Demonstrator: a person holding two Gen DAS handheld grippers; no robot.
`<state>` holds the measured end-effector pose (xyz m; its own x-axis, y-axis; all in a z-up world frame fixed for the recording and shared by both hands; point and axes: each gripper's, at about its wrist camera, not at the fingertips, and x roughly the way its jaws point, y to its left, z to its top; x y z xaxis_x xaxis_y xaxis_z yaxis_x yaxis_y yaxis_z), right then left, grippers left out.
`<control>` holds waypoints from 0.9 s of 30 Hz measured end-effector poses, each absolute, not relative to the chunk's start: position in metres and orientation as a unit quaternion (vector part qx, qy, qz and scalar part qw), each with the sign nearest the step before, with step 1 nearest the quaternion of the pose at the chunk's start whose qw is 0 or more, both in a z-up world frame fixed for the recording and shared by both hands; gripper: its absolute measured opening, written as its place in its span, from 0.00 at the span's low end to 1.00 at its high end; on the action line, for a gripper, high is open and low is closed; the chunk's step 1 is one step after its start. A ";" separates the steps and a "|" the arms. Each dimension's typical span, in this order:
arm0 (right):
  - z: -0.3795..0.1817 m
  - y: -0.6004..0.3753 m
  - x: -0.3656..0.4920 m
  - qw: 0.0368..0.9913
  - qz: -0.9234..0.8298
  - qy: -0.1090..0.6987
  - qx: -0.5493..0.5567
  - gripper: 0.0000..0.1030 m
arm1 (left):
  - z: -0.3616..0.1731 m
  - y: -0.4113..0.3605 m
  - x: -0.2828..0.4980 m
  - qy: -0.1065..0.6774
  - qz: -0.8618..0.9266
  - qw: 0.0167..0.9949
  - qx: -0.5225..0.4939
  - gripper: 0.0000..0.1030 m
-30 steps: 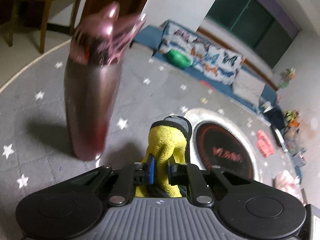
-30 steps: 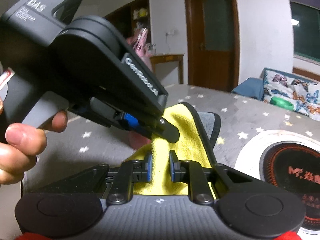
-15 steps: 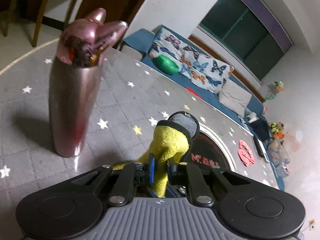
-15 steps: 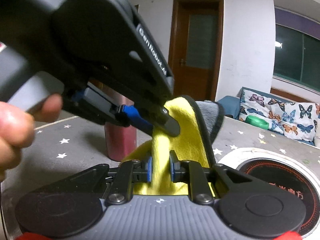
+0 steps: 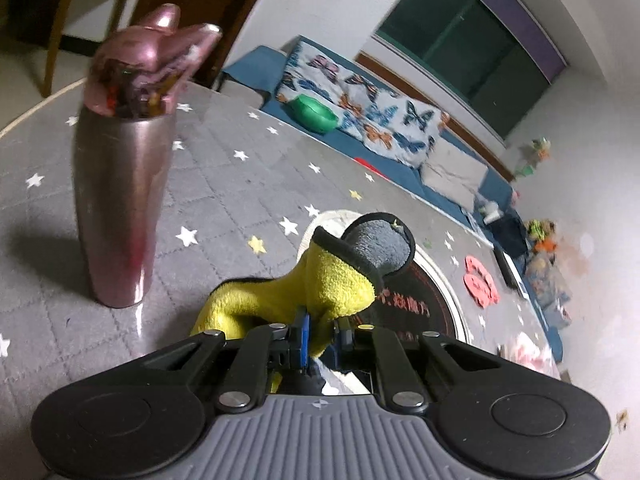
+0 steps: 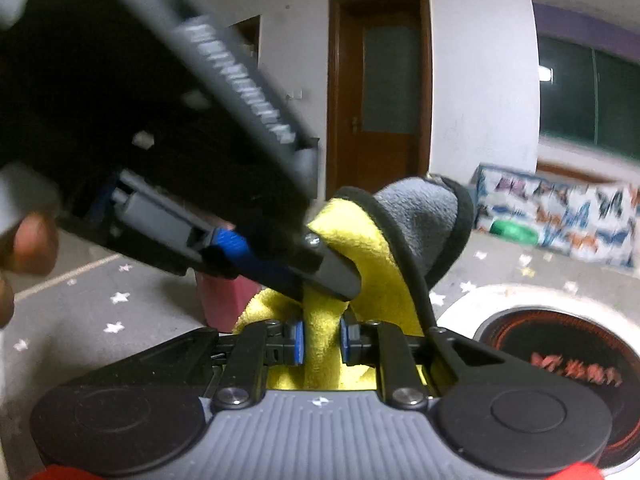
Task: Clean container
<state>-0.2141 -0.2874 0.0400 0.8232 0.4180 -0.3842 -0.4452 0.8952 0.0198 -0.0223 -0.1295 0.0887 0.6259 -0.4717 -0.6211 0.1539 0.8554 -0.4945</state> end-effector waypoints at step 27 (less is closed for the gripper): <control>0.036 -0.278 -0.231 0.956 0.205 0.197 -0.069 0.15 | 0.095 -0.149 -0.043 0.391 -0.224 0.882 -0.137 0.00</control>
